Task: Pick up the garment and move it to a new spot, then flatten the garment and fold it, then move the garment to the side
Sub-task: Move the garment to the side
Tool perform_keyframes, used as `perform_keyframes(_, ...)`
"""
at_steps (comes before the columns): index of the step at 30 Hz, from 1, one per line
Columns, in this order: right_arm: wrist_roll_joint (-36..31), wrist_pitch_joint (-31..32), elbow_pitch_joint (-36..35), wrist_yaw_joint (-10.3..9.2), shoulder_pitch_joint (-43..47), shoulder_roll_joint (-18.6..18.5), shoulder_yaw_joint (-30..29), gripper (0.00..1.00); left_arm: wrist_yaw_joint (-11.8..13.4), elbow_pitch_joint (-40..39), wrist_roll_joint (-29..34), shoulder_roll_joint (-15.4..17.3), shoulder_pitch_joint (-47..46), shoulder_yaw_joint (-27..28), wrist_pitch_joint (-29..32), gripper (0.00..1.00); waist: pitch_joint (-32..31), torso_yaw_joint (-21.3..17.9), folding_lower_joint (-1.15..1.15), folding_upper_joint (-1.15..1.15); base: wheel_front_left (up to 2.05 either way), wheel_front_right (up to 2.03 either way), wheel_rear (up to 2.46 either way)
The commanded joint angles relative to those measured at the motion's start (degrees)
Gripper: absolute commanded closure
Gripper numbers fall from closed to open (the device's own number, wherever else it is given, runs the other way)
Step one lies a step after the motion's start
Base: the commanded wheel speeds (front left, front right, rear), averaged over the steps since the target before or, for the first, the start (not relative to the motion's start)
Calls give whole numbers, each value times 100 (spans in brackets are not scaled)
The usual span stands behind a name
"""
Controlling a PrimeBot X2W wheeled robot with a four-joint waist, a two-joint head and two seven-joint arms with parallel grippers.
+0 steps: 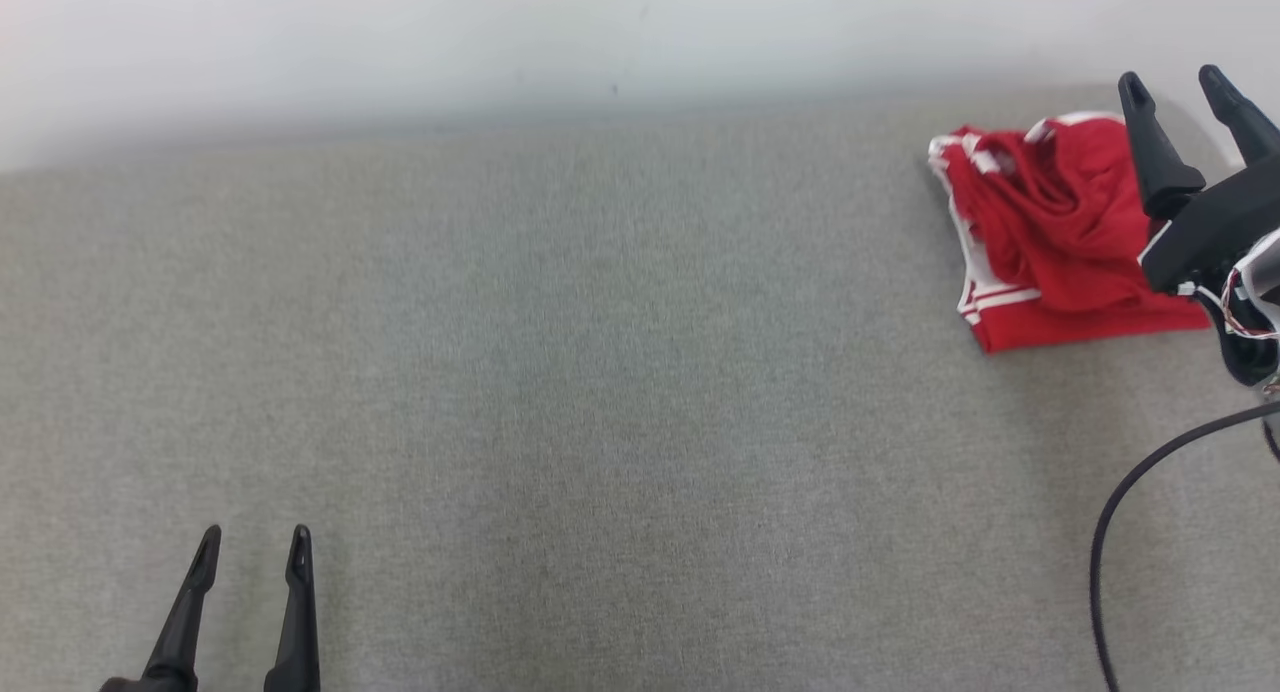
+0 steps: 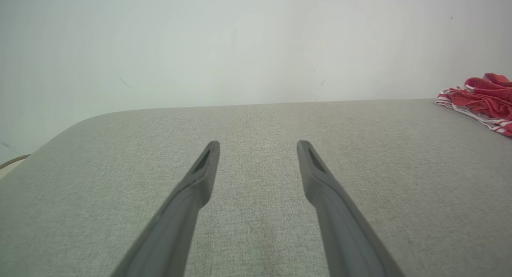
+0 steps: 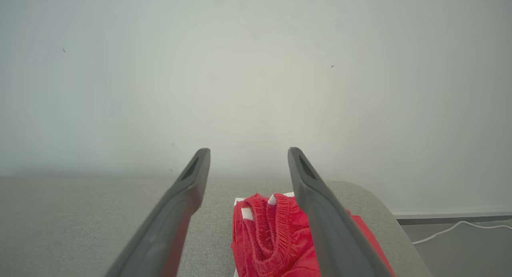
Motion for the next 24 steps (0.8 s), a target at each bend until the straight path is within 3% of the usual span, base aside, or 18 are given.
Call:
perform_keyframes(1,-95,-32,-97,-4,130,43,-152,0,-13,17,-26,-4,90,27,-26,0,-264,-16,2,0,0,0,0)
perform_keyframes(12,-1644,-32,-1066,-4,2072,681,-2233,0,-27,88,-25,-57,268,73,-25,0,-698,96,2,0,0,0,0)
perform_keyframes(13,-1908,-32,-1278,-4,2402,864,-2631,0,-12,87,-24,-66,303,93,-25,0,-783,115,2,0,0,0,0)
perform_keyframes(18,-2548,-31,-1830,-4,3321,1413,-3461,0,-8,122,-50,-107,377,121,-25,0,-958,187,2,0,0,0,0)
perform_keyframes(24,-3236,-32,-2329,-4,4259,1982,-4185,0,12,177,-36,-149,472,112,-25,0,-1100,290,2,0,0,0,0)
